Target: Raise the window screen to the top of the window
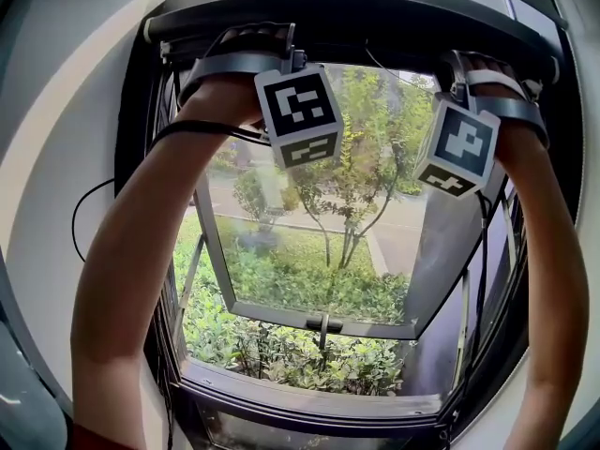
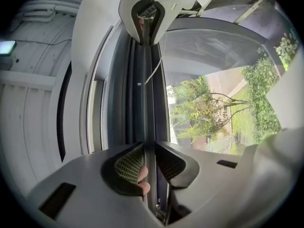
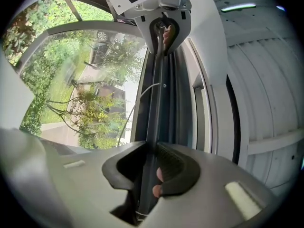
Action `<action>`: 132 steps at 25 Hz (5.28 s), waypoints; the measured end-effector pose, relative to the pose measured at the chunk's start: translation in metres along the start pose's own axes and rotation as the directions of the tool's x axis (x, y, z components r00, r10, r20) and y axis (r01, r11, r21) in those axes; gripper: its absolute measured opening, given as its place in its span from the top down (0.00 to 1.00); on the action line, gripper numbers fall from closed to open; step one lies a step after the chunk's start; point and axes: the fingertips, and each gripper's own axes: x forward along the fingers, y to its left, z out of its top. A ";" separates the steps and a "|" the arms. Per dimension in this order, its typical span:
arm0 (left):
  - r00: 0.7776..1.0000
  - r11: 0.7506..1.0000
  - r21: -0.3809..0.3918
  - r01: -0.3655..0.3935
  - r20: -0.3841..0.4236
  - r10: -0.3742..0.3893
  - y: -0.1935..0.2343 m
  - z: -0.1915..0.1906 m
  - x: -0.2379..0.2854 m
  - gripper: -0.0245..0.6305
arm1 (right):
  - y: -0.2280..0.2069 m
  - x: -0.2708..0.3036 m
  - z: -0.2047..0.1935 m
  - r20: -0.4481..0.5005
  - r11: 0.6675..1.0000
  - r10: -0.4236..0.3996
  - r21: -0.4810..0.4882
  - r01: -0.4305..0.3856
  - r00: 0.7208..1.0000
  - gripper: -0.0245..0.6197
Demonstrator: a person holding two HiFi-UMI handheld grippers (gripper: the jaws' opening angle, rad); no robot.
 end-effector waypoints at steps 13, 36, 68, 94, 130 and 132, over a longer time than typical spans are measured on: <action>0.994 0.993 -0.065 -0.094 0.046 0.097 -0.015 -0.007 -0.016 0.78 | 0.010 -0.011 0.003 0.013 0.998 -0.034 0.046 0.034 0.999 0.67; 0.989 0.959 -0.280 0.049 0.145 -0.008 -0.106 -0.017 -0.089 0.78 | 0.105 -0.079 0.023 0.099 0.968 -0.031 0.249 0.005 0.995 0.67; 0.926 0.658 -0.651 0.378 0.253 -0.282 -0.282 -0.028 -0.267 0.78 | 0.233 -0.273 0.048 0.191 0.730 0.201 0.625 -0.277 0.961 0.67; 0.835 0.145 -0.900 0.410 0.307 -0.456 -0.362 -0.036 -0.425 0.78 | 0.316 -0.416 0.053 0.231 0.238 0.399 0.909 -0.344 0.887 0.67; 0.767 0.029 -0.946 0.323 0.243 -0.594 -0.426 -0.056 -0.518 0.78 | 0.381 -0.521 0.085 0.340 -0.120 0.509 0.938 -0.326 0.791 0.67; 0.766 0.028 -0.944 0.328 0.248 -0.593 -0.427 -0.054 -0.518 0.78 | 0.383 -0.523 0.084 0.342 -0.123 0.508 0.937 -0.327 0.790 0.67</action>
